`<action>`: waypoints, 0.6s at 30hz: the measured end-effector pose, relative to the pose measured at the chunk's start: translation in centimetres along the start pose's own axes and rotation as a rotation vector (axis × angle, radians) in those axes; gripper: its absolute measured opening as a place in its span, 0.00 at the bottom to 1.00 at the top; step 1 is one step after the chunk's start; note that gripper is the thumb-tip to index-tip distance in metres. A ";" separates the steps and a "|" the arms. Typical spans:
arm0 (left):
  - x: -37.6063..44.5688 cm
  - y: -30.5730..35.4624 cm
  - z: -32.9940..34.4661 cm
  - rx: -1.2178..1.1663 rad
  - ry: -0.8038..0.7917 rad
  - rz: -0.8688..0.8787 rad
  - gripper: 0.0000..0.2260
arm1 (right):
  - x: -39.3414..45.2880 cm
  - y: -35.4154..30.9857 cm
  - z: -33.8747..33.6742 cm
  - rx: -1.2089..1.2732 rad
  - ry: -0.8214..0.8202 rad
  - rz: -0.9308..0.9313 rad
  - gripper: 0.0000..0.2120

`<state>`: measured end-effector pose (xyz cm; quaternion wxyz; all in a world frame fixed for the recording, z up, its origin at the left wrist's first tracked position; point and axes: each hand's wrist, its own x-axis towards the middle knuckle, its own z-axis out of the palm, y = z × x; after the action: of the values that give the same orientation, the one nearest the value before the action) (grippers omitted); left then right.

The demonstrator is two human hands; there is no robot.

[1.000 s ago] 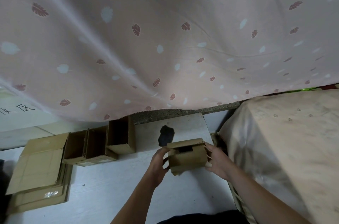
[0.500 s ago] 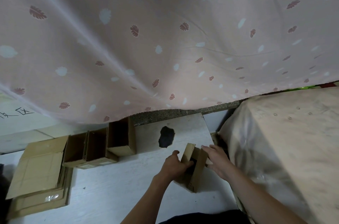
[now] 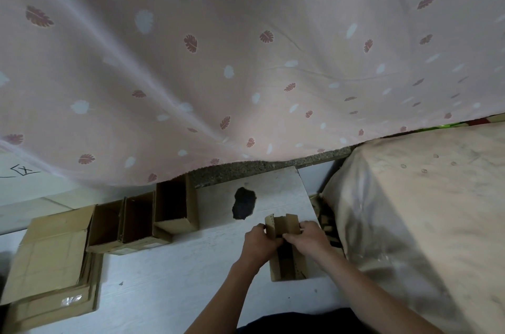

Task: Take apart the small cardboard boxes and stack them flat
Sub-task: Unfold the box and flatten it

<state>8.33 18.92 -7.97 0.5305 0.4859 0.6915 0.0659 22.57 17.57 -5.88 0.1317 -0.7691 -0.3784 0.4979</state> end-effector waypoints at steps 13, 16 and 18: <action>-1.1 -1.6 -2.3 -0.354 -0.012 -0.063 0.03 | -0.3 0.8 -2.3 -0.122 0.130 -0.033 0.17; -0.8 -1.5 -2.1 -0.294 0.015 0.007 0.22 | -0.2 0.4 -2.4 -0.235 0.115 -0.090 0.13; -0.7 -1.0 -1.9 -0.131 0.059 0.089 0.38 | -0.1 -0.2 -2.5 -0.394 0.107 -0.171 0.10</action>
<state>6.17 18.73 -7.32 0.5371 0.4781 0.6789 0.1489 24.57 18.08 -4.51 0.0405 -0.7704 -0.5249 0.3596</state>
